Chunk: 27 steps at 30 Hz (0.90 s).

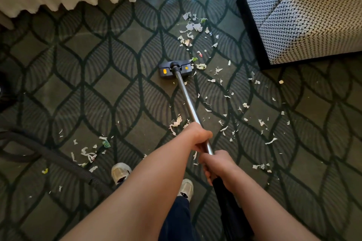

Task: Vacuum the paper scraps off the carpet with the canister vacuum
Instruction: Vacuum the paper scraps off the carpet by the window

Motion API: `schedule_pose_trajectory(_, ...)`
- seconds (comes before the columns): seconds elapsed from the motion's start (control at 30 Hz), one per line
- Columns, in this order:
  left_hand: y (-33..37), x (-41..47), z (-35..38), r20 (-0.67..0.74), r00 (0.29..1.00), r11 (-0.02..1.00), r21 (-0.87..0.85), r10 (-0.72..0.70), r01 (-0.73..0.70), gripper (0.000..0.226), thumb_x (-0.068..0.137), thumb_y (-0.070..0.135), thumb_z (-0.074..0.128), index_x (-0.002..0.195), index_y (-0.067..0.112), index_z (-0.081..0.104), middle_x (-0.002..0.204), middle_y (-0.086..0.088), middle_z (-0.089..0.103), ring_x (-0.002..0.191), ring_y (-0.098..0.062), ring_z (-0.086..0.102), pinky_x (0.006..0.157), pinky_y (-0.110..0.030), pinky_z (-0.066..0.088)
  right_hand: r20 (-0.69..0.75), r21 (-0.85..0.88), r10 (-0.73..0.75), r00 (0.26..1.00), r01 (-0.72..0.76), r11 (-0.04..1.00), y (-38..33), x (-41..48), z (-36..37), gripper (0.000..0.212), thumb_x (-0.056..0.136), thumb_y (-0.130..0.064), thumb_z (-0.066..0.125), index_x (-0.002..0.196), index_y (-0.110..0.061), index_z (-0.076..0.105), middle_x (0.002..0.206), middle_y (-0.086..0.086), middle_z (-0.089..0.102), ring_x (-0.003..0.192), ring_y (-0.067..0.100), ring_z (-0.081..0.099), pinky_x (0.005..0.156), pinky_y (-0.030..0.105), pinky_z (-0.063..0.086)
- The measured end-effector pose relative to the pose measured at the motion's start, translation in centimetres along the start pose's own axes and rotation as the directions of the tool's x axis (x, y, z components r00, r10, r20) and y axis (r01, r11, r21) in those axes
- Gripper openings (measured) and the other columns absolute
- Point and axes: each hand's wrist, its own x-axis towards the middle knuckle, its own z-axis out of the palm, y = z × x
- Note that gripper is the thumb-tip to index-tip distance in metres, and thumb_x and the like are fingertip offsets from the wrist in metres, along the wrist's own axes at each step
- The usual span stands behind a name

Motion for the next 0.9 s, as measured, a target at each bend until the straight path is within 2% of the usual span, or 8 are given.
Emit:
schedule_pose_trajectory(0.13, 1.9, -0.6, -1.2, -0.08, 0.997, 0.997, 0.08, 0.016, -0.01, 0.019, 0.079, 0.022, 0.064, 0.079, 0.008, 0.052, 0.069, -0.006, 0.062, 0.07, -0.027, 0.07, 0.063, -0.036, 0.061, -0.022, -0.002, -0.069, 0.997, 0.069, 0.998, -0.8, -0.5, -0.1, 0.011, 0.083, -0.008, 0.054, 0.072, -0.005, 0.054, 0.044, 0.009, 0.048, 0.034, 0.02, 0.044, 0.041, 0.025, 0.038)
schedule_pose_trajectory(0.23, 4.4, -0.8, -2.5, -0.114, 0.993, 0.996, 0.089, 0.036, -0.025, 0.037, 0.078, 0.026, 0.065, 0.104, 0.004, 0.05, 0.076, -0.007, 0.063, 0.061, -0.022, 0.066, 0.049, -0.03, 0.057, -0.056, 0.02, -0.115, 0.992, 0.116, 0.993, -2.9, -0.1, -0.7, 0.017, 0.083, -0.011, 0.055, 0.067, -0.006, 0.053, 0.047, 0.011, 0.049, 0.038, 0.022, 0.044, 0.043, 0.027, 0.038)
schedule_pose_trajectory(0.37, 8.2, 0.2, -4.5, -0.13, 0.988, 0.994, 0.083, 0.079, -0.068, 0.049, 0.075, 0.029, 0.065, 0.113, 0.003, 0.049, 0.087, -0.012, 0.067, 0.069, -0.026, 0.07, 0.064, -0.041, 0.062, -0.088, 0.041, -0.162, 0.983, 0.166, 0.985, -6.6, 1.7, -1.7, 0.014, 0.082, -0.015, 0.058, 0.073, -0.004, 0.054, 0.052, 0.012, 0.054, 0.042, 0.023, 0.05, 0.047, 0.032, 0.042)
schedule_pose_trajectory(0.47, 10.7, 2.5, -6.3, -0.159, 0.98, 0.985, 0.139, 0.121, -0.099, 0.049, 0.078, 0.033, 0.066, 0.115, 0.006, 0.048, 0.091, -0.01, 0.066, 0.068, -0.023, 0.068, 0.065, -0.034, 0.06, -0.125, 0.025, -0.175, 0.977, 0.18, 0.983, -9.8, 3.6, -2.2, 0.016, 0.08, -0.02, 0.061, 0.083, -0.005, 0.057, 0.058, 0.01, 0.059, 0.046, 0.023, 0.054, 0.051, 0.032, 0.044)
schedule_pose_trajectory(0.63, 14.7, 7.9, -9.5, -0.195, 0.959, 0.957, 0.246, 0.204, -0.153, 0.042, 0.083, 0.038, 0.064, 0.111, 0.01, 0.05, 0.085, -0.003, 0.059, 0.073, -0.02, 0.061, 0.074, -0.032, 0.055, -0.168, 0.068, -0.213, 0.963, 0.227, 0.972, -15.7, 7.4, -2.5, 0.021, 0.087, -0.02, 0.062, 0.071, -0.006, 0.054, 0.045, 0.005, 0.051, 0.032, 0.016, 0.045, 0.036, 0.02, 0.033)
schedule_pose_trajectory(0.7, 16.5, 10.1, -11.5, -0.184, 0.957, 0.948, 0.267, 0.224, -0.171, 0.038, 0.083, 0.038, 0.063, 0.107, 0.011, 0.051, 0.092, -0.004, 0.063, 0.082, -0.023, 0.064, 0.08, -0.033, 0.055, -0.183, 0.065, -0.204, 0.962, 0.219, 0.974, -18.4, 9.3, -2.4, 0.018, 0.086, -0.017, 0.06, 0.071, -0.008, 0.056, 0.048, 0.005, 0.053, 0.033, 0.014, 0.047, 0.037, 0.02, 0.034)
schedule_pose_trajectory(0.8, 19.4, 13.2, -14.6, -0.167, 0.952, 0.932, 0.302, 0.258, -0.2, 0.041, 0.083, 0.037, 0.063, 0.111, 0.008, 0.055, 0.103, -0.008, 0.066, 0.089, -0.026, 0.064, 0.078, -0.03, 0.053, -0.214, 0.059, -0.189, 0.958, 0.206, 0.977, -22.8, 12.2, -2.0, 0.017, 0.085, -0.022, 0.06, 0.075, -0.009, 0.059, 0.055, 0.005, 0.058, 0.04, 0.016, 0.051, 0.041, 0.023, 0.037)
schedule_pose_trajectory(0.9, 22.3, 16.2, -17.8, -0.131, 0.955, 0.926, 0.311, 0.267, -0.216, 0.04, 0.082, 0.034, 0.064, 0.108, 0.005, 0.057, 0.106, -0.013, 0.066, 0.093, -0.03, 0.067, 0.083, -0.037, 0.057, -0.236, 0.079, -0.176, 0.956, 0.199, 0.977, -27.4, 15.1, -1.3, 0.018, 0.083, -0.023, 0.057, 0.072, -0.01, 0.058, 0.05, 0.005, 0.057, 0.039, 0.017, 0.051, 0.043, 0.024, 0.037)
